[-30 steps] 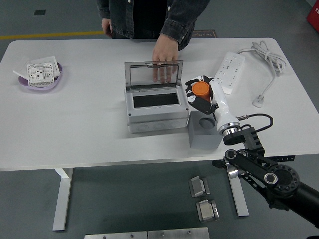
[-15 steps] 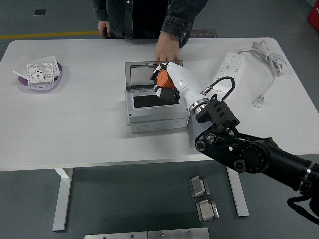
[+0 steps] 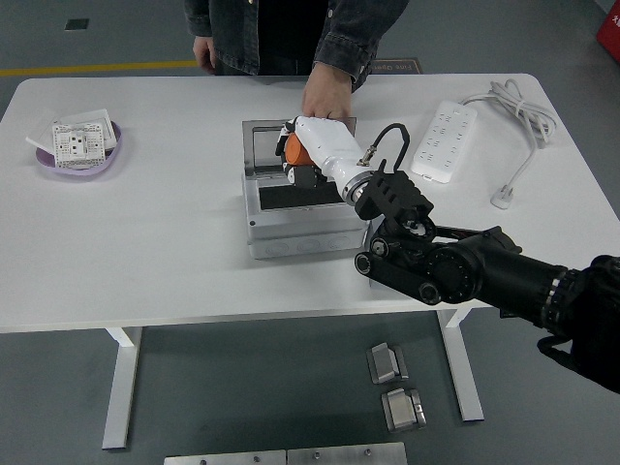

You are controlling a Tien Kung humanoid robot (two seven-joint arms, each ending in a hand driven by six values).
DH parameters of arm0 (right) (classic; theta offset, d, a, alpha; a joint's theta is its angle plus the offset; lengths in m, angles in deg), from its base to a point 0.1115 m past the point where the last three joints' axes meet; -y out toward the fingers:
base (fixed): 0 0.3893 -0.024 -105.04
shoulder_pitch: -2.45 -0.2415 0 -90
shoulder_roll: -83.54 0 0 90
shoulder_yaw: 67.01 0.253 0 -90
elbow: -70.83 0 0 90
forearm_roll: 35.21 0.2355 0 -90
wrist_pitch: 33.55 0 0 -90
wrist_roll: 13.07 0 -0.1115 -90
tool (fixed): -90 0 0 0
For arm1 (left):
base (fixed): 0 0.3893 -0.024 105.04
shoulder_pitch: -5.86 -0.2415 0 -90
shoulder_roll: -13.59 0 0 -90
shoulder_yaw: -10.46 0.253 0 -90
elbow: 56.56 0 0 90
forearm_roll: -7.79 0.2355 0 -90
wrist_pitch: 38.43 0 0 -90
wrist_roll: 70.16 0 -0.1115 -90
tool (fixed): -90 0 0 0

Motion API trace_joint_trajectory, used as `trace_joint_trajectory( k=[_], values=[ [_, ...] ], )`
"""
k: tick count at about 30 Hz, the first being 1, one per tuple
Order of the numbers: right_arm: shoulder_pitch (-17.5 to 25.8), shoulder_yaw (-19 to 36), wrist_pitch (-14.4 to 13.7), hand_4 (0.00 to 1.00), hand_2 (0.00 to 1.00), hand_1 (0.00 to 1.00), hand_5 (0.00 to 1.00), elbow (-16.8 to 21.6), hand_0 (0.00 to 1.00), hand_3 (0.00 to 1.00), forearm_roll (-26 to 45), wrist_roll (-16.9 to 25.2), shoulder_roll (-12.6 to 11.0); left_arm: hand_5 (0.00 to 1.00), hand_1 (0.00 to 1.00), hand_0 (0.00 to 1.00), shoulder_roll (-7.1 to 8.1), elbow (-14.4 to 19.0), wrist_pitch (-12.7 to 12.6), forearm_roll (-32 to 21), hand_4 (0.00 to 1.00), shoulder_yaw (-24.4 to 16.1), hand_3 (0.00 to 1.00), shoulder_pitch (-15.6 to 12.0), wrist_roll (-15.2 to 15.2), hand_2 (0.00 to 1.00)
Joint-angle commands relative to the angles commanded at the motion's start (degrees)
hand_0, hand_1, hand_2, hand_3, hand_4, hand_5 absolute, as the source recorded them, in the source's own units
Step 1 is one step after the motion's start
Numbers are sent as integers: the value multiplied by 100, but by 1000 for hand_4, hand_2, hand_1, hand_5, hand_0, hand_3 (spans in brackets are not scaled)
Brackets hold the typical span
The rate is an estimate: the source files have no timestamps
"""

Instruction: Pick up the cylinder from the cube,place it in the box,flap close box

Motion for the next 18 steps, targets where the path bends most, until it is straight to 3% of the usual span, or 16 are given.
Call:
trace_joint_trajectory(
  k=[9, 17, 18],
  values=[
    [-59, -441, 39, 2, 241, 180, 2, -331, 174, 185, 446, 247, 128, 402, 742, 732, -5, 9, -9, 50, 709, -29, 820, 40, -14, 700],
    [-43, -446, 197, 2, 251, 189, 2, -462, 196, 204, 472, 352, 184, 403, 742, 732, -14, 17, -22, 97, 709, -73, 821, 56, -35, 700],
    [-42, -453, 206, 378, 450, 386, 2, -468, 432, 557, 451, 348, 192, 402, 742, 733, -15, 14, -23, 86, 709, -62, 821, 56, -36, 699]
  ],
)
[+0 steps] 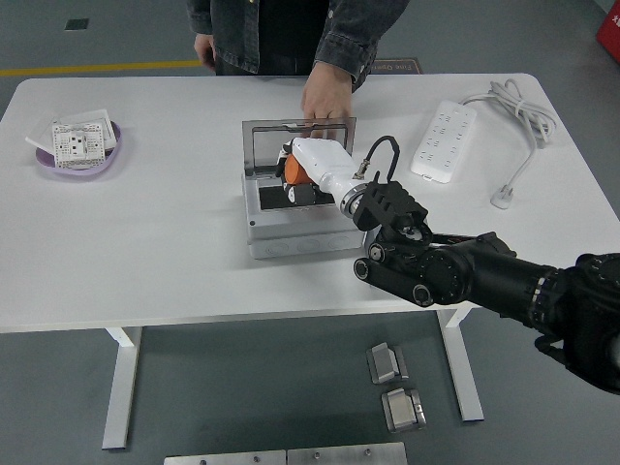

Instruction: Pick up the cylinder from the cube,place it in the box,flap close box

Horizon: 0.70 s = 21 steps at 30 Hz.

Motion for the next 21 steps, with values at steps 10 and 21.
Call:
trace_joint_trajectory(
  k=[10, 21],
  values=[
    [21, -179, 19, 424, 638, 607, 262, -47, 557, 716, -68, -14, 14, 401, 742, 732, -3, 2, -5, 27, 709, -21, 820, 20, -7, 699],
    [74, -250, 35, 713, 732, 708, 229, -89, 776, 925, 28, 73, 11, 400, 742, 732, -7, 9, -8, 85, 710, -59, 821, 33, -14, 699]
  ],
)
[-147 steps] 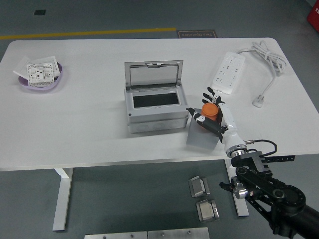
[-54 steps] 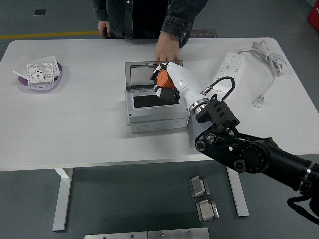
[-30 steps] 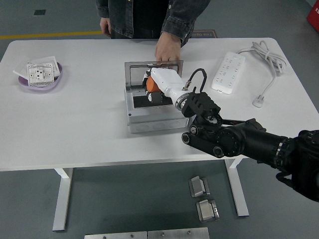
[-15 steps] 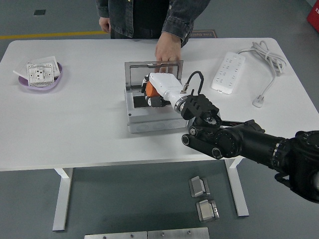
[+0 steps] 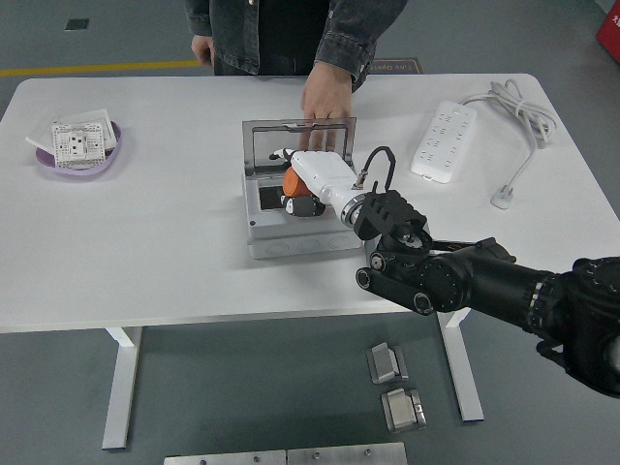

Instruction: Pick up the cylinder from the cube,place it in the box,flap close box

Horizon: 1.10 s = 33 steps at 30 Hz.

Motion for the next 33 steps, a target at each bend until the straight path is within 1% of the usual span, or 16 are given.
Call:
trace_joint_trajectory(
  k=[2, 3, 9, 11, 14, 15, 20, 22, 26, 28, 31, 33],
  values=[
    [9, 1, 5, 713, 732, 708, 229, 0, 776, 925, 4, 14, -7, 400, 742, 732, -1, 5, 0, 16, 710, -13, 821, 4, -1, 699],
    [13, 4, 7, 754, 722, 709, 254, -1, 782, 925, 6, 21, -10, 398, 742, 731, -1, 7, 0, 21, 709, -18, 820, 6, -2, 696],
    [42, 74, 8, 754, 722, 709, 254, 27, 782, 925, 7, 40, -55, 398, 742, 731, -2, 13, -2, 34, 709, -30, 820, 11, -7, 696],
    [92, 190, -4, 762, 713, 705, 267, 103, 785, 917, -33, 28, -108, 399, 740, 730, -3, 14, -2, 36, 709, -37, 820, 8, -9, 696],
    [257, 541, -45, 762, 713, 705, 267, 417, 785, 917, -182, -28, -273, 399, 740, 730, -11, 13, -3, 25, 709, -46, 820, -6, -11, 696],
    [319, 649, -54, 762, 704, 700, 269, 519, 781, 901, -252, -60, -340, 398, 740, 729, -14, 11, -4, 17, 708, -42, 819, -12, -11, 696],
    [593, 1315, -12, 762, 704, 700, 269, 1264, 781, 901, -770, -318, -729, 398, 740, 729, -29, -10, -7, -69, 708, 16, 819, -42, -12, 696],
    [592, 1540, 34, 764, 700, 698, 275, 1532, 783, 893, -952, -411, -812, 399, 739, 729, -27, -13, -7, -88, 708, 34, 819, -43, -13, 695],
    [388, 1957, 159, 764, 700, 698, 275, 2025, 783, 893, -1229, -583, -894, 399, 739, 729, -11, -9, -8, -90, 708, 41, 819, -25, -20, 695],
    [223, 2029, 212, 768, 698, 693, 280, 2054, 776, 885, -1240, -612, -884, 398, 739, 728, -3, -5, -8, -93, 708, 51, 817, -11, -22, 695],
    [-81, 1963, 269, 768, 698, 693, 280, 1799, 776, 885, -1029, -563, -819, 398, 739, 728, 6, 0, -9, -105, 708, 73, 817, 5, -26, 695],
    [-263, 1819, 301, 768, 698, 693, 280, 1583, 776, 885, -826, -509, -775, 398, 739, 728, 8, 0, -9, -126, 708, 103, 817, 13, -26, 695]
  ],
)
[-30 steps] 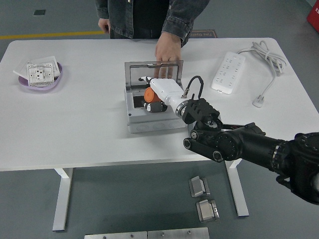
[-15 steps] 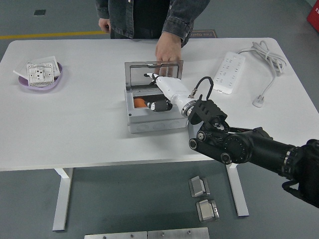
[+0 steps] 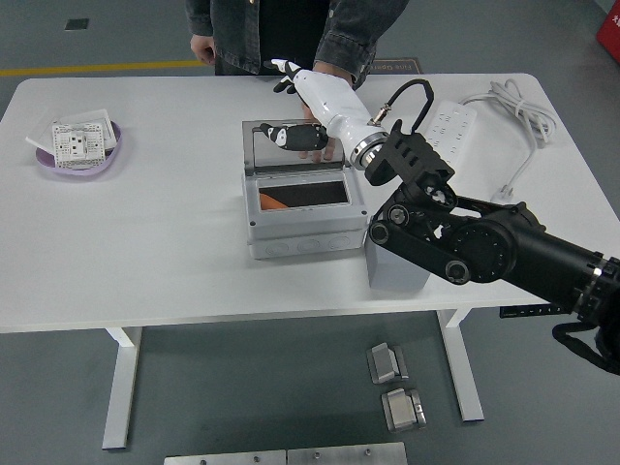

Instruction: Pick up the cylinder from the cube,place it in the box,flap close box

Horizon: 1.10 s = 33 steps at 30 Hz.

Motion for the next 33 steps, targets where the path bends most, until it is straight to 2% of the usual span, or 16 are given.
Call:
trace_joint_trajectory(
  k=[1, 5, 6, 12, 17, 23, 33],
  values=[
    [-79, -82, 16, 739, 703, 697, 444, -113, 778, 877, 100, 23, 19, 398, 738, 727, 1, 0, 0, -8, 708, 11, 817, 3, 0, 695],
    [-370, -546, 88, 739, 703, 697, 444, -588, 778, 877, 584, 159, 141, 398, 738, 727, 21, 1, -1, -21, 708, 45, 817, 24, 2, 695],
    [-421, -660, 105, 770, 698, 692, 289, -704, 777, 850, 705, 193, 180, 398, 738, 727, 28, 2, -1, -19, 708, 50, 817, 33, 2, 695],
    [-562, -1359, 150, 770, 698, 692, 289, -1446, 777, 850, 1492, 362, 383, 398, 738, 727, 51, 3, -2, -28, 708, 91, 814, 70, 0, 694],
    [-549, -1601, 148, 768, 696, 688, 294, -1765, 782, 849, 1932, 445, 457, 399, 738, 727, 66, -5, -3, -63, 708, 145, 814, 74, 1, 694],
    [-465, -1643, 139, 770, 697, 689, 302, -1729, 780, 851, 1946, 458, 426, 400, 738, 727, 66, -9, -6, -58, 708, 132, 813, 57, -2, 695],
    [-73, -1151, 169, 773, 694, 689, 306, -838, 780, 847, 1012, 257, 34, 402, 738, 726, 40, -15, -7, -12, 708, 26, 810, 3, -5, 694]
  ],
)
